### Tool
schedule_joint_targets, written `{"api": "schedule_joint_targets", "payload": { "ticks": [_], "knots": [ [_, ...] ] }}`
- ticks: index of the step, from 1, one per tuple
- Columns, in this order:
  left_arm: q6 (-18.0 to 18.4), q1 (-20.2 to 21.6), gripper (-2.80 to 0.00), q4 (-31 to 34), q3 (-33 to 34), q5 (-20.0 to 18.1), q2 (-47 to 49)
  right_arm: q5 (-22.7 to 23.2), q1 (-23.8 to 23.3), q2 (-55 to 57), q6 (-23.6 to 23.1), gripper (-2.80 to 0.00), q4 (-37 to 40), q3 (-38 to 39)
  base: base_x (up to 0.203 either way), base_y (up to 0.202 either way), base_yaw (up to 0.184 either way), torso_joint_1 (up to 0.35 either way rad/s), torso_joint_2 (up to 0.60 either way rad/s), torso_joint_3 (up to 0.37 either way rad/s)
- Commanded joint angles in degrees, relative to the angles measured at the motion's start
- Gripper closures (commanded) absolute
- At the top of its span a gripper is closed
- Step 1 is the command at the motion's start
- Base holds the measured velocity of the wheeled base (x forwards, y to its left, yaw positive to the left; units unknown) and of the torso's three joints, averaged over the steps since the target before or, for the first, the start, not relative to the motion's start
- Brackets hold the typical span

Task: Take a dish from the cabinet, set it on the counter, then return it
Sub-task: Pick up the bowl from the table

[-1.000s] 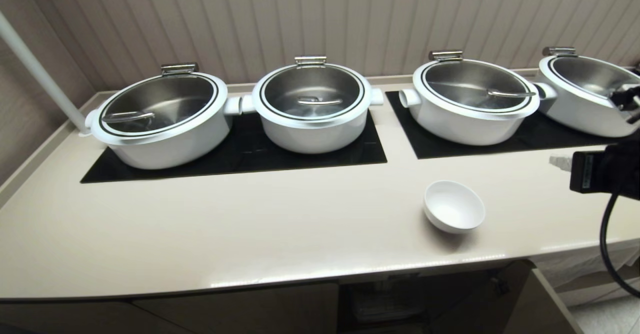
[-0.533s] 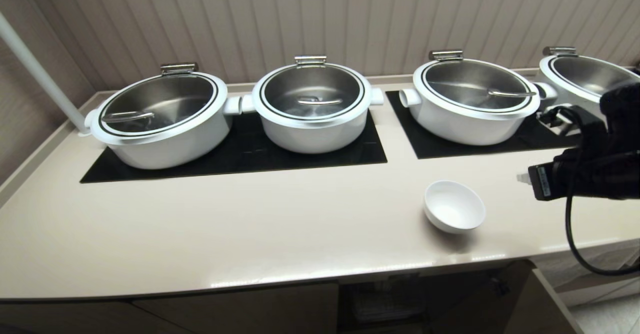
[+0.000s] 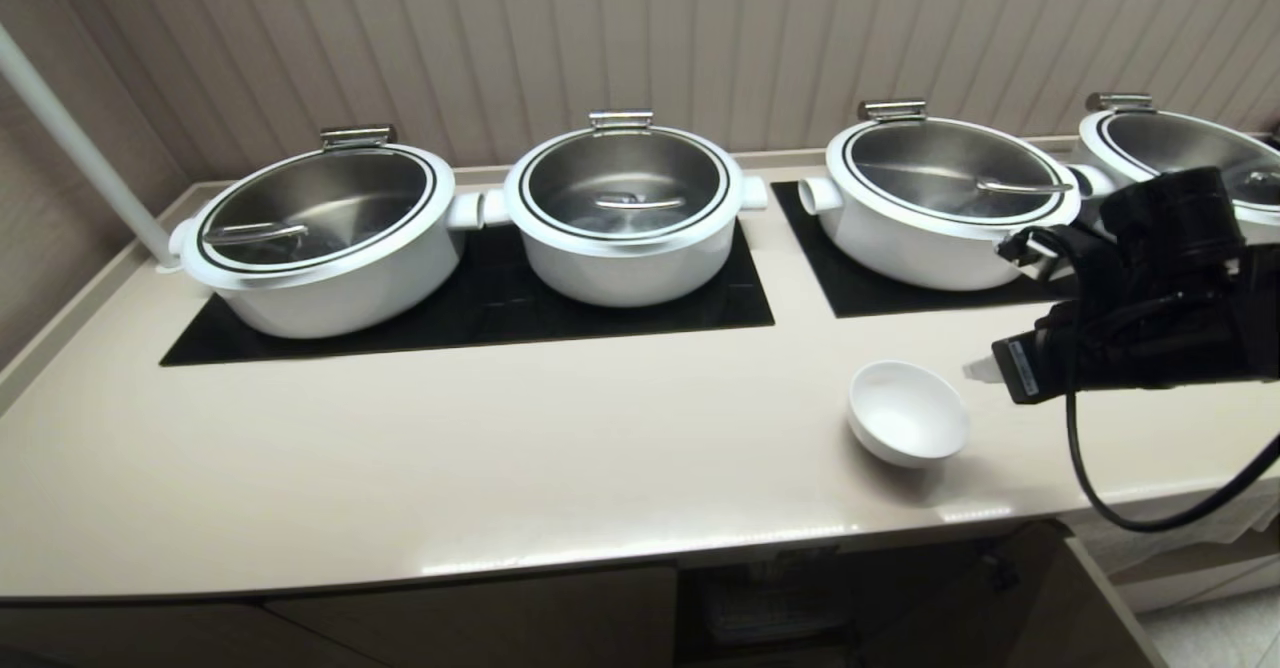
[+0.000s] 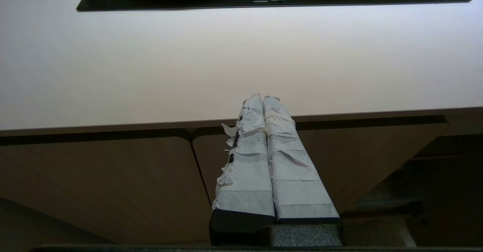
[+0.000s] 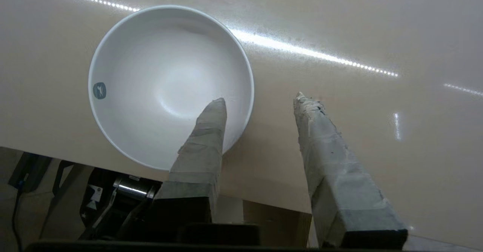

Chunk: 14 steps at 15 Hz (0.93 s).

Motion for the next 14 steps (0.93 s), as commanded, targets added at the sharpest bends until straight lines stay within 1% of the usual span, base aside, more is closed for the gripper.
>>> {"api": "schedule_joint_targets", "payload": {
  "ticks": [1, 2, 9, 12, 14],
  "knots": [
    [0.0, 0.0, 0.00, 0.0, 0.0, 0.0, 0.0, 0.0, 0.1, -0.9, -0.1, -2.80, 3.1, -0.2, 0.000, 0.000, 0.000, 0.000, 0.00, 0.000],
    [0.0, 0.0, 0.00, 0.0, 0.0, 0.0, 0.0, 0.1, 0.2, -1.4, -0.2, -2.80, 4.4, -0.1, 0.000, 0.000, 0.000, 0.000, 0.00, 0.000],
    [0.0, 0.0, 0.00, 0.0, 0.0, 0.1, 0.0, -0.4, -0.1, 0.8, -0.7, -2.80, 4.1, -1.1, 0.000, 0.000, 0.000, 0.000, 0.00, 0.000],
    [0.0, 0.0, 0.00, 0.0, 0.0, 0.1, 0.0, -0.2, 0.0, 3.2, -0.6, -2.80, 4.4, -3.6, 0.000, 0.000, 0.000, 0.000, 0.00, 0.000],
    [0.0, 0.0, 0.00, 0.0, 0.0, 0.1, 0.0, -0.2, 0.3, 6.1, -0.6, -2.80, 4.7, -6.8, 0.000, 0.000, 0.000, 0.000, 0.00, 0.000]
  ]
}}
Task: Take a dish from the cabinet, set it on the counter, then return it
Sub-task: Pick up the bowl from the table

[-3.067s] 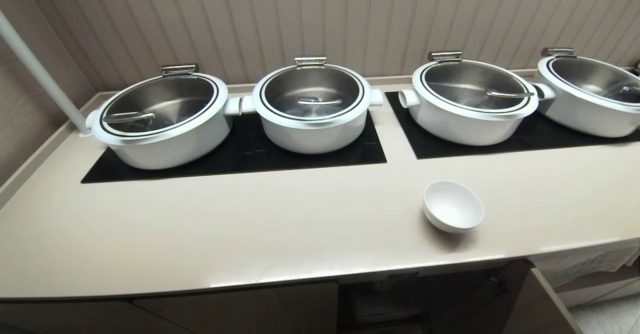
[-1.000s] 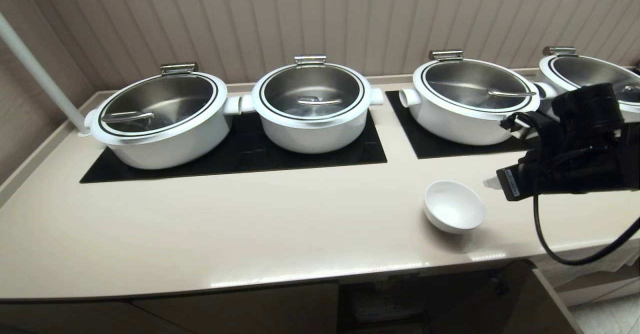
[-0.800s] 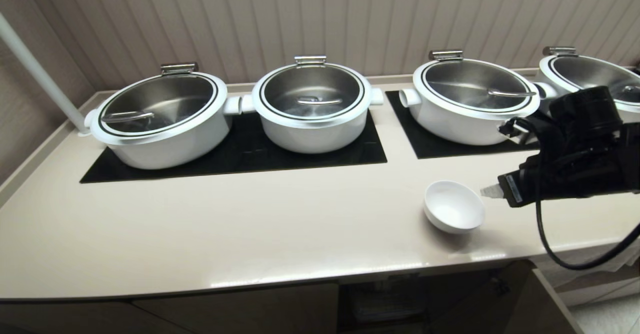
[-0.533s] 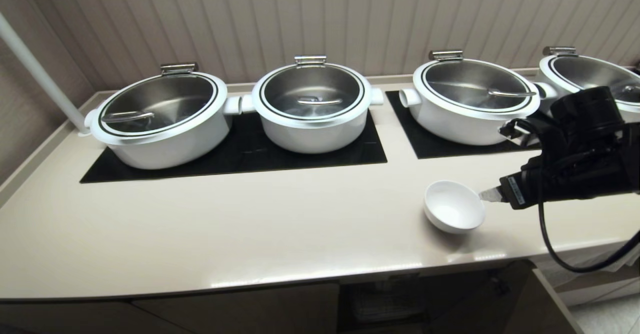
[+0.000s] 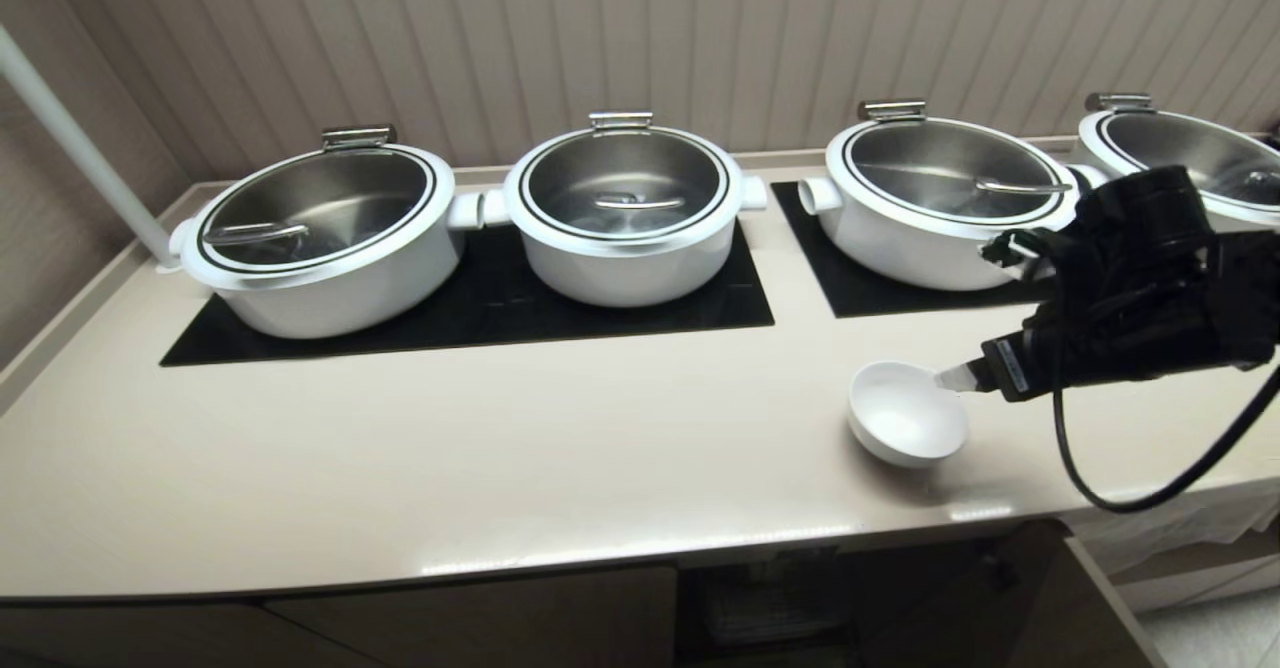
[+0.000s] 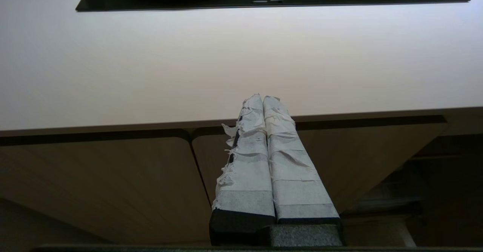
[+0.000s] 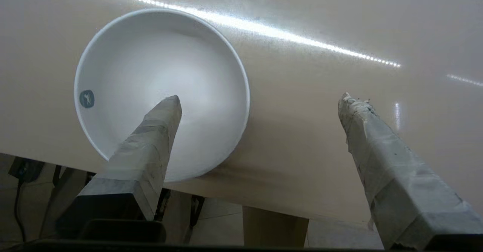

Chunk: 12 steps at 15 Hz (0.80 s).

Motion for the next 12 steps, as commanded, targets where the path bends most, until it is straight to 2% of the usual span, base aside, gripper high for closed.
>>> {"api": "schedule_joint_targets", "payload": {
  "ticks": [1, 12],
  "knots": [
    [0.0, 0.0, 0.00, 0.0, 0.0, 0.0, 0.0, 0.1, 0.4, 3.5, -0.1, -2.80, -0.1, -2.1, 0.000, 0.000, 0.000, 0.000, 0.00, 0.000],
    [0.0, 0.0, 0.00, 0.0, 0.0, 0.0, 0.0, 0.5, 2.0, 5.8, 2.4, -2.80, -0.4, 0.8, 0.000, 0.000, 0.000, 0.000, 0.00, 0.000]
  ]
}}
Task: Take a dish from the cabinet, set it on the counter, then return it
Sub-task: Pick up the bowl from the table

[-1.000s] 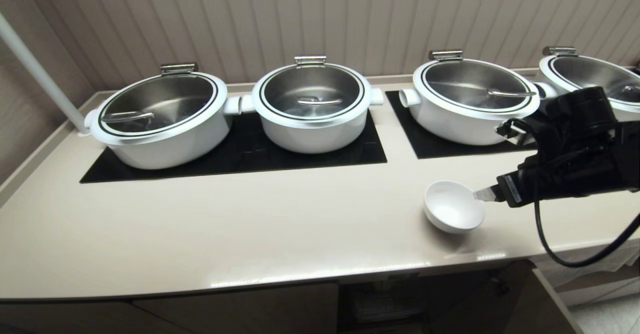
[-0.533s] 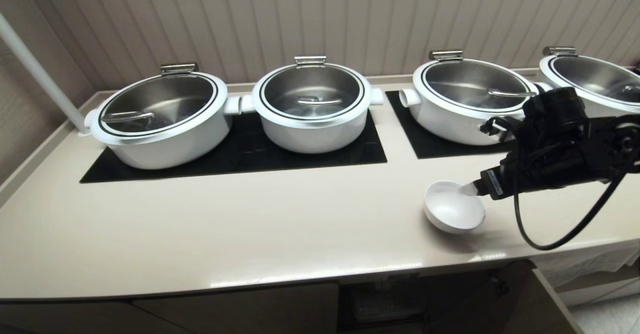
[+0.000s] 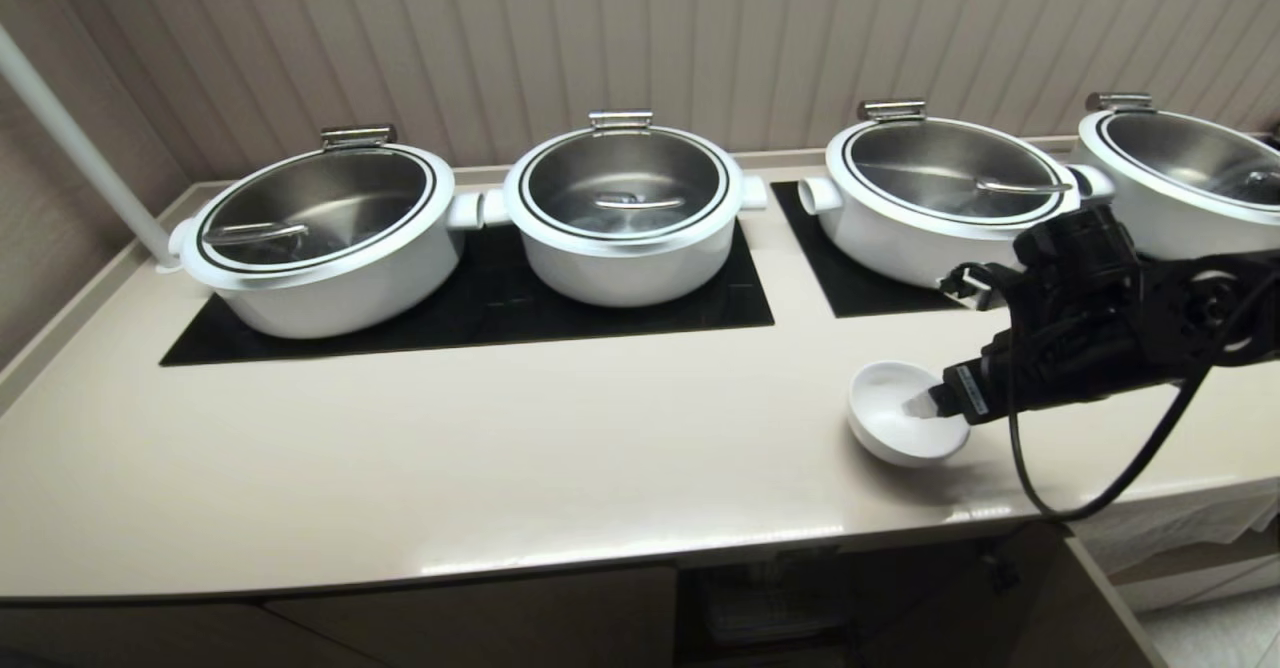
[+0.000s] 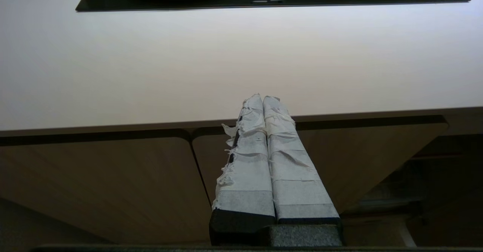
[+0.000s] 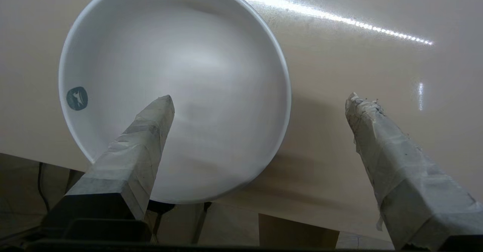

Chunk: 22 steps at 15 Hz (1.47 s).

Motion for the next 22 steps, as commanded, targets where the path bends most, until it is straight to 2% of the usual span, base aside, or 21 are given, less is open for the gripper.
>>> {"api": "schedule_joint_targets", "payload": {
  "ticks": [1, 4, 7, 9, 15, 22],
  "knots": [
    [0.0, 0.0, 0.00, 0.0, 0.0, 0.0, 0.0, 0.1, 0.1, 0.7, -0.1, -2.80, 0.0, 0.3, 0.000, 0.000, 0.000, 0.000, 0.00, 0.000],
    [0.0, 0.0, 0.00, 0.0, 0.0, 0.0, 0.0, 0.1, 0.0, 1.4, -0.1, -2.80, 0.0, 0.5, 0.000, 0.000, 0.000, 0.000, 0.00, 0.000],
    [0.0, 0.0, 0.00, 0.0, 0.0, 0.0, 0.0, 0.1, 0.1, 2.1, 1.9, -2.80, -0.1, 0.2, 0.000, 0.000, 0.000, 0.000, 0.00, 0.000],
    [0.0, 0.0, 0.00, 0.0, 0.0, 0.0, 0.0, 0.1, 0.2, 2.5, 5.6, -2.80, 0.1, 0.5, 0.000, 0.000, 0.000, 0.000, 0.00, 0.000],
    [0.0, 0.0, 0.00, 0.0, 0.0, 0.0, 0.0, 0.0, 0.2, 3.1, 5.7, -2.80, -0.2, 1.0, 0.000, 0.000, 0.000, 0.000, 0.00, 0.000],
    [0.0, 0.0, 0.00, 0.0, 0.0, 0.0, 0.0, 0.1, 0.2, 3.2, 5.7, -2.80, -4.1, 3.8, 0.000, 0.000, 0.000, 0.000, 0.00, 0.000]
  ]
}}
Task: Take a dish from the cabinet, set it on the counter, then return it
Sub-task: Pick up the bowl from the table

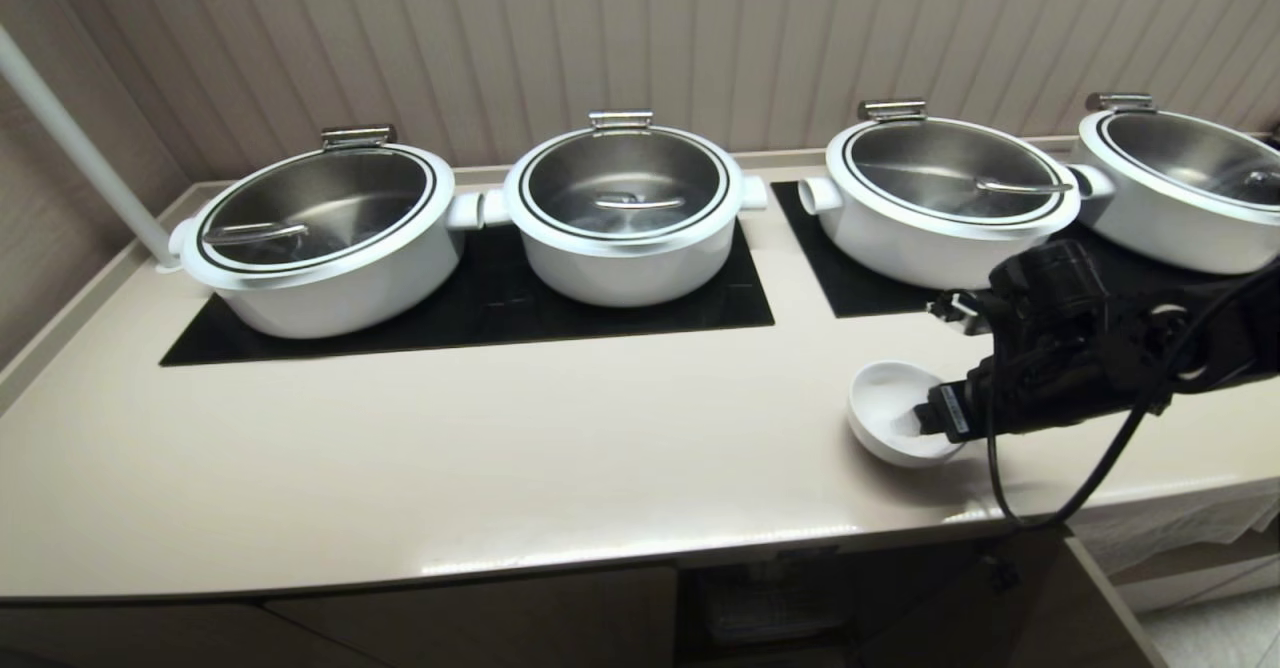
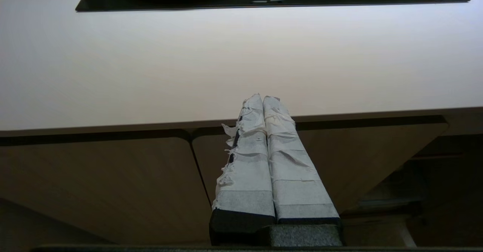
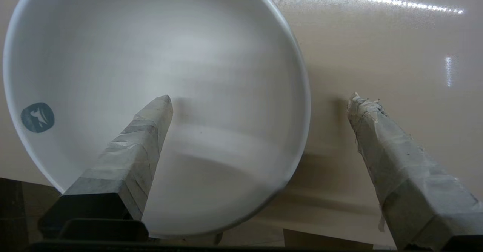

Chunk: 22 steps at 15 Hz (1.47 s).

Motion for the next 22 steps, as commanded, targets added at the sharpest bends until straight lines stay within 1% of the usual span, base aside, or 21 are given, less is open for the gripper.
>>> {"api": "schedule_joint_targets", "payload": {
  "ticks": [1, 11, 22],
  "knots": [
    [0.0, 0.0, 0.00, 0.0, 0.0, 0.0, 0.0, 0.1, 0.2, 0.0, 0.0, -2.80, 0.0, 0.6, 0.000, 0.000, 0.000, 0.000, 0.00, 0.000],
    [0.0, 0.0, 0.00, 0.0, 0.0, 0.0, 0.0, 0.1, 1.2, 0.1, 0.0, -2.80, -1.4, 2.3, 0.000, 0.000, 0.000, 0.000, 0.00, 0.000],
    [0.0, 0.0, 0.00, 0.0, 0.0, 0.0, 0.0, 0.0, 1.1, 0.3, 0.0, -2.80, -1.7, 2.4, 0.000, 0.000, 0.000, 0.000, 0.00, 0.000]
  ]
}}
